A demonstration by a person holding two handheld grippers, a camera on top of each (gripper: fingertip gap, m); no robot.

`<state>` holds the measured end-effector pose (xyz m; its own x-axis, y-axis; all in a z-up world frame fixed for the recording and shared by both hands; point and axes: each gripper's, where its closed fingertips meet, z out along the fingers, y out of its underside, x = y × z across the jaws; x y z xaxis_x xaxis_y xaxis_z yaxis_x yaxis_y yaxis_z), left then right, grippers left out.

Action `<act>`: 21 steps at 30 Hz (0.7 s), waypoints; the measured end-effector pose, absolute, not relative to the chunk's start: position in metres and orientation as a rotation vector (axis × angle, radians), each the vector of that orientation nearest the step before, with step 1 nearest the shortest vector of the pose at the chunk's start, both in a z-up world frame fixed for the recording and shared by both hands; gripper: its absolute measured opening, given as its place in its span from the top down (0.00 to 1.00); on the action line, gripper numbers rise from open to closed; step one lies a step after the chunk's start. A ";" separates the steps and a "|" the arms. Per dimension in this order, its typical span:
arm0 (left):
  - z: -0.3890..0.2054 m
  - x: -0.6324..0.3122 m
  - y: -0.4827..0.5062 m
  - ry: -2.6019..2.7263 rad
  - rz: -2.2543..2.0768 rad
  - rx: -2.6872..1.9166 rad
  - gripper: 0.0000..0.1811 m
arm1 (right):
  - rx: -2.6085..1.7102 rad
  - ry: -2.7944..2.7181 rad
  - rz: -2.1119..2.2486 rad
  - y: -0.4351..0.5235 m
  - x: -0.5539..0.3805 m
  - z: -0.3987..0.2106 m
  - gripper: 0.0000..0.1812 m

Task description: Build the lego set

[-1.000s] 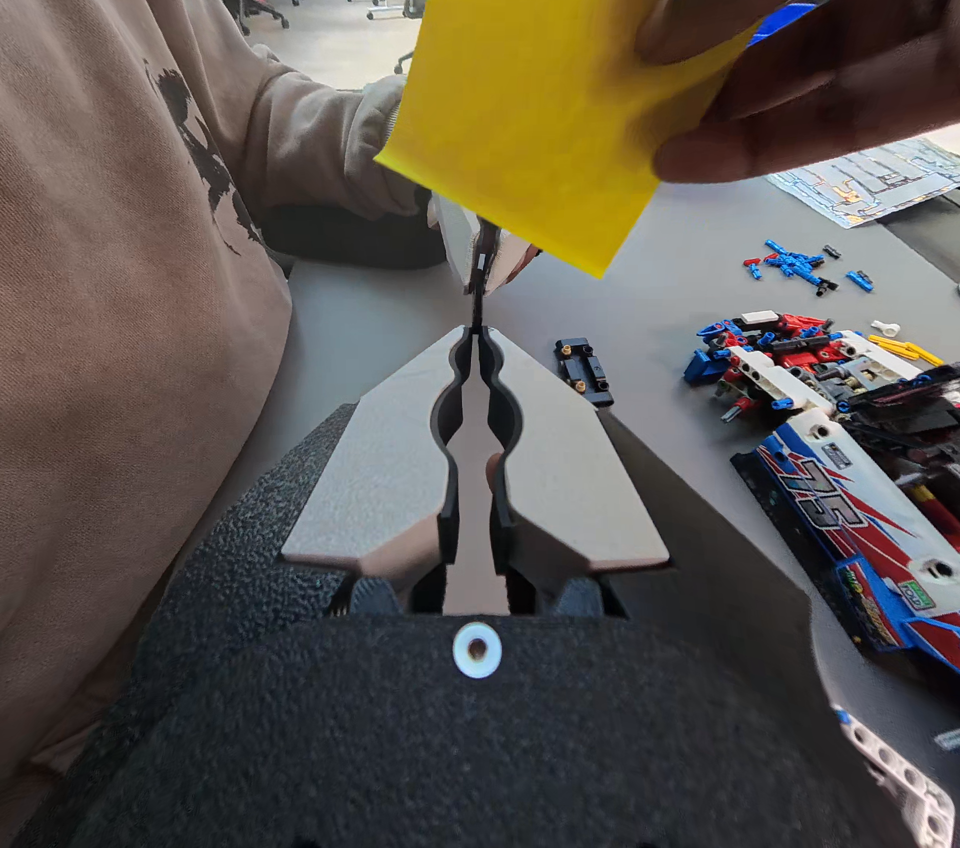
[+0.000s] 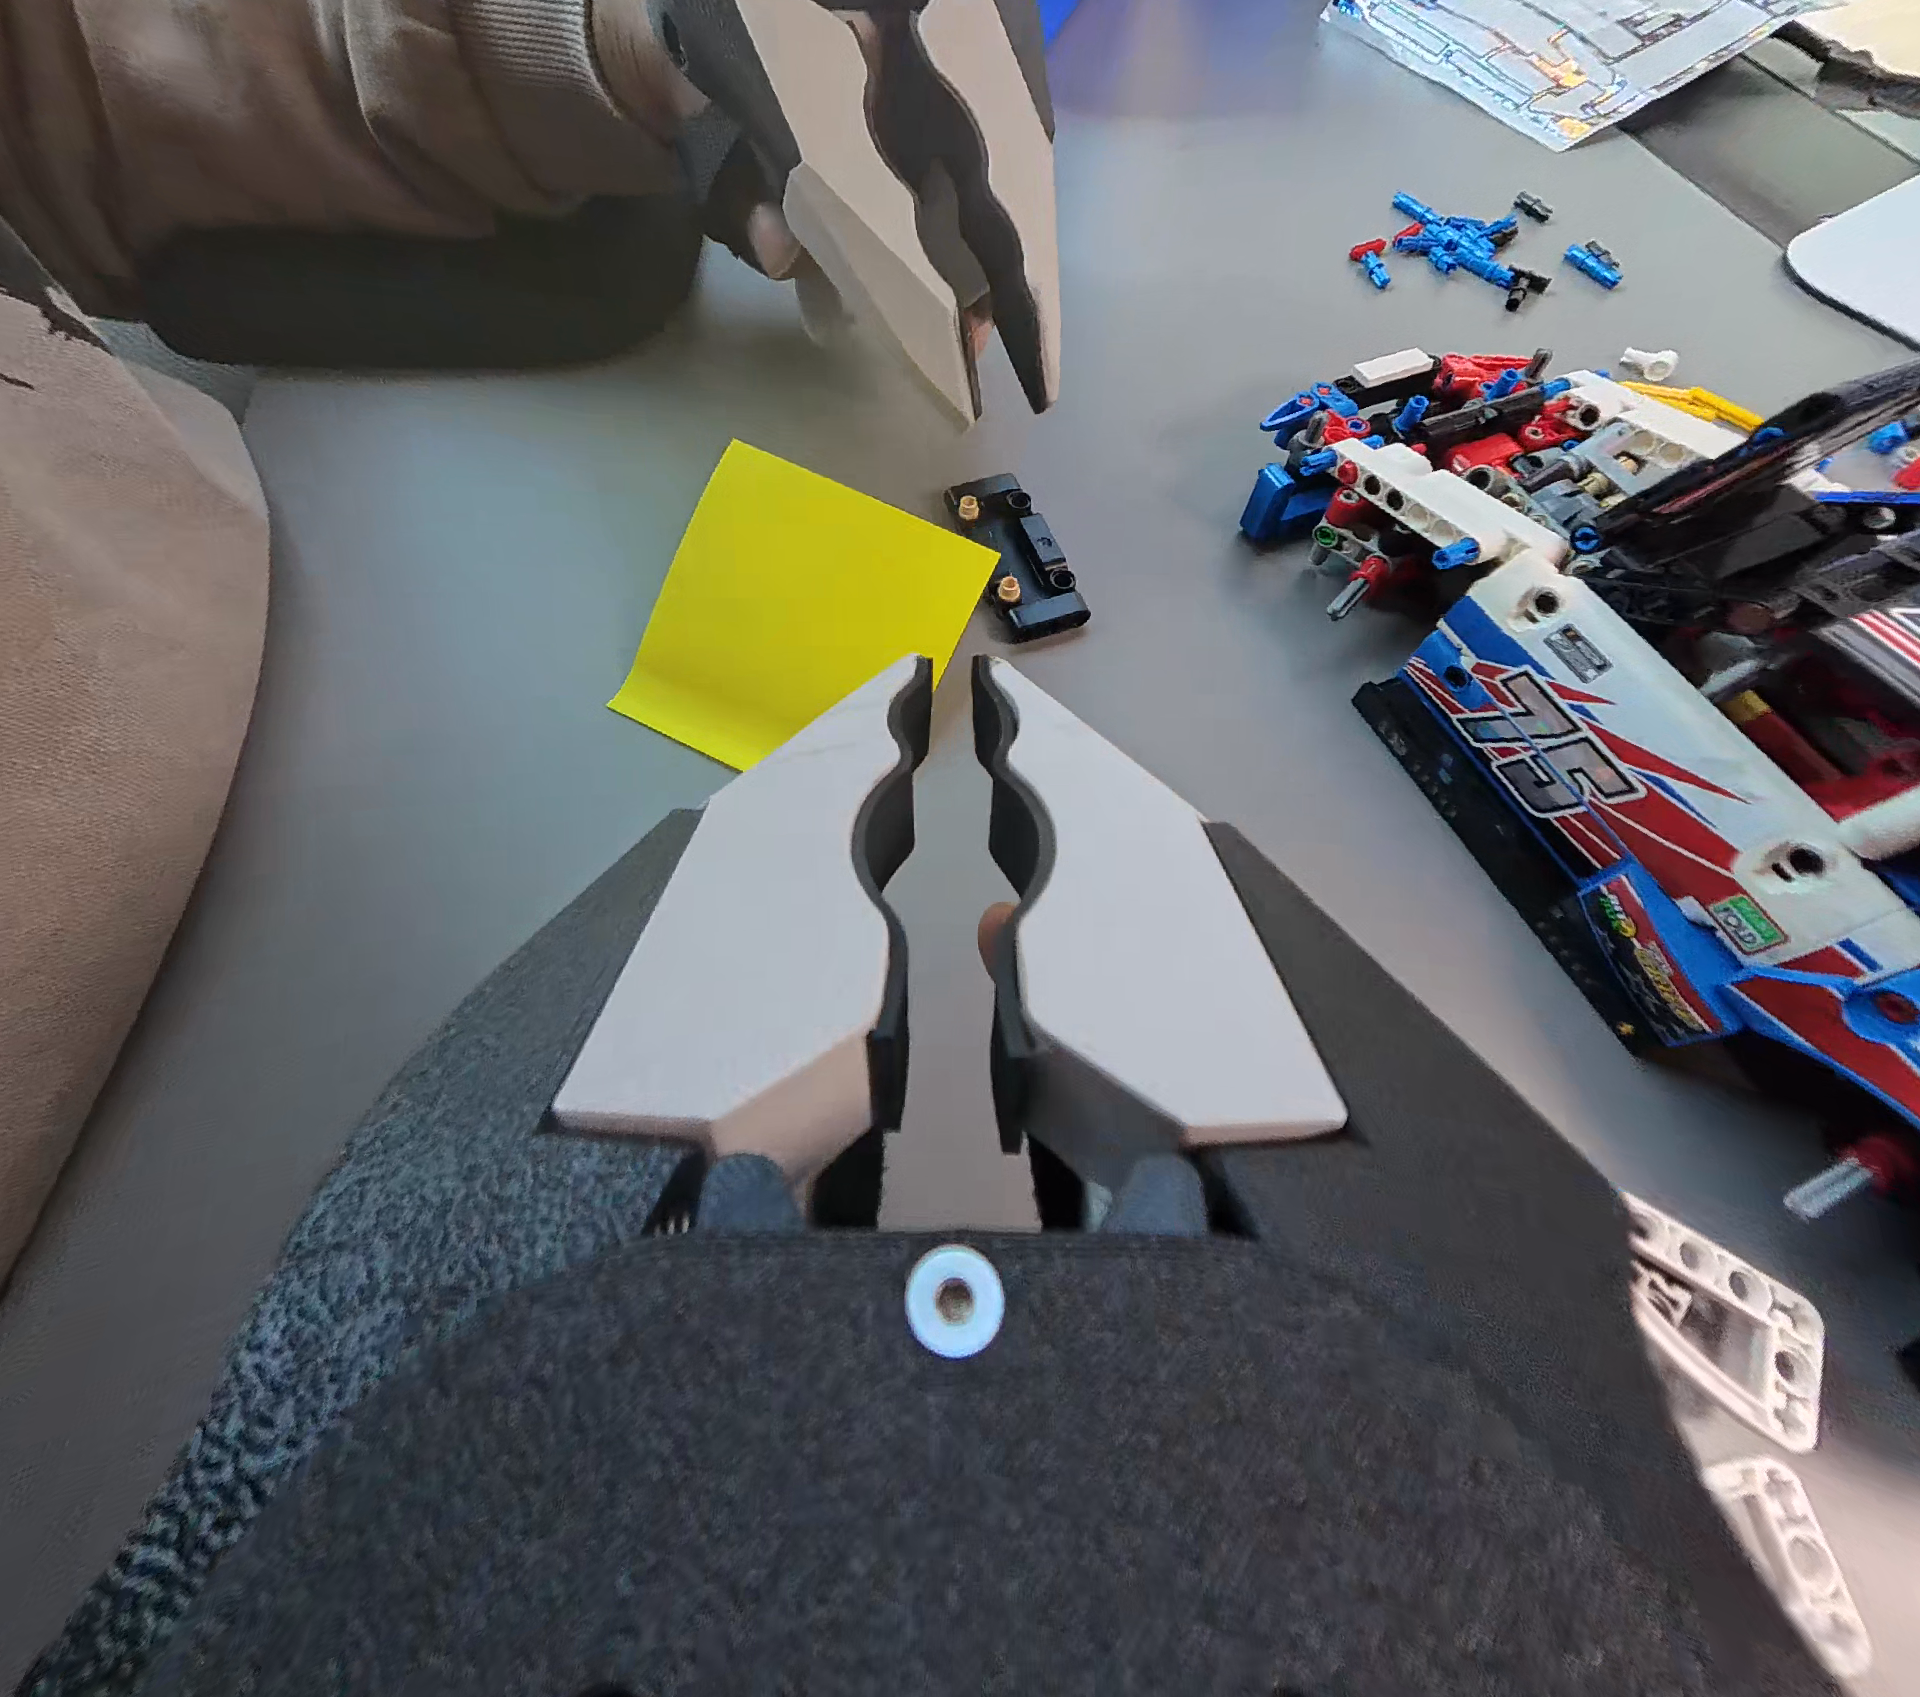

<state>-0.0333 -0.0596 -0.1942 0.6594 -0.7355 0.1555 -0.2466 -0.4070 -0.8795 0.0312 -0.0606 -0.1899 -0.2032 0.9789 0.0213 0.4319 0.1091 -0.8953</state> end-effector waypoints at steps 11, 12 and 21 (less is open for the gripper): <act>-0.186 -0.051 -0.045 0.660 -0.612 -1.896 0.96 | -1.607 -2.168 1.168 -0.082 0.003 -0.228 0.78; -0.185 -0.051 -0.045 0.661 -0.607 -1.891 0.96 | -1.605 -2.176 1.184 -0.084 0.001 -0.228 0.79; -0.182 -0.058 -0.041 0.631 -0.606 -1.866 0.97 | -1.267 -1.978 1.783 -0.107 0.030 -0.150 1.00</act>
<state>-0.0585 -0.0413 -0.1818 0.7350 -0.6671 0.1215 -0.1480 -0.3327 -0.9314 0.0298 -0.1073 -0.1504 -0.6159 0.6866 -0.3863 0.4552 -0.0901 -0.8858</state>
